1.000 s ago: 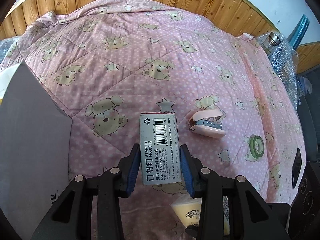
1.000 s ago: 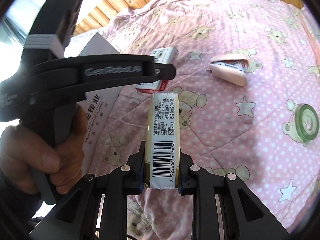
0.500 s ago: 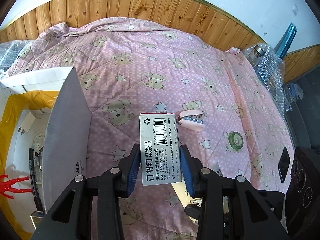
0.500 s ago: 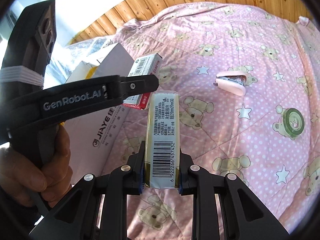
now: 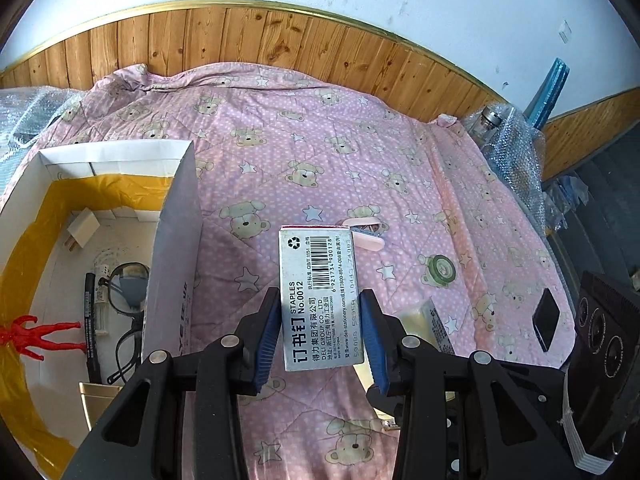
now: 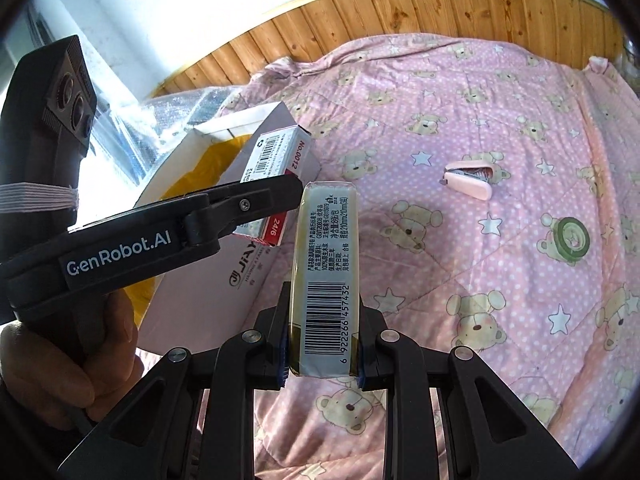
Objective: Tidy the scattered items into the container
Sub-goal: 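Carry the staple box and cream tissue pack with both grippers over the white box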
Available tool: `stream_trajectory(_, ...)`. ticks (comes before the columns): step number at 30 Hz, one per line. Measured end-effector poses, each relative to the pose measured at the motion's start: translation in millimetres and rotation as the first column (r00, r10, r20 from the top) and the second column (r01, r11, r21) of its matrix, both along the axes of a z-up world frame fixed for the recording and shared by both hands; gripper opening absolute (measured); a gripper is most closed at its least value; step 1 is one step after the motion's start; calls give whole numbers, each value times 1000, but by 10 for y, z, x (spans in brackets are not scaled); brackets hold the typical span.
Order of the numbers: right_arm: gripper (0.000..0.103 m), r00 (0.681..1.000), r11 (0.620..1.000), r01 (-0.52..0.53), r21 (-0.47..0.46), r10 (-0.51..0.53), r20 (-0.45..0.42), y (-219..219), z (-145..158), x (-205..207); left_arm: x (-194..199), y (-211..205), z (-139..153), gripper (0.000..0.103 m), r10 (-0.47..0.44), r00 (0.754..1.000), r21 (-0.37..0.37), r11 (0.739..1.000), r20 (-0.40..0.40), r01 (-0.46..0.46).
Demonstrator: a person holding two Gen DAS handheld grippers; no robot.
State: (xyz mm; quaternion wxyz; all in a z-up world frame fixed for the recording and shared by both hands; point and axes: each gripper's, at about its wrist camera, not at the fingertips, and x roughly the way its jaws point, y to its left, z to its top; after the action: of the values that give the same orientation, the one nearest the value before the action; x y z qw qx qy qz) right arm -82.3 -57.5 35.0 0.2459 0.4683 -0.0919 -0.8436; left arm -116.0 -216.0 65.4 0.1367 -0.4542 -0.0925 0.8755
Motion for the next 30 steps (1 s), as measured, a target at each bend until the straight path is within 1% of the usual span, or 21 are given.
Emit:
stream_trajectory(11,25,999,1000,3,22,-2,-32,-161,129,325,403,-153,103,40,11,999,28,1000,-40,-9)
stream_trajectory(17,25,998,1000,0,24,1,-65,-269,227,443,587,-236,147,40,18,998,41,999,-58,-16)
stream_trajectory(30,25,992,997,-59,44,63,-110,-657,407,621,888,-588,247,40,80,992,65,995,-99,-74)
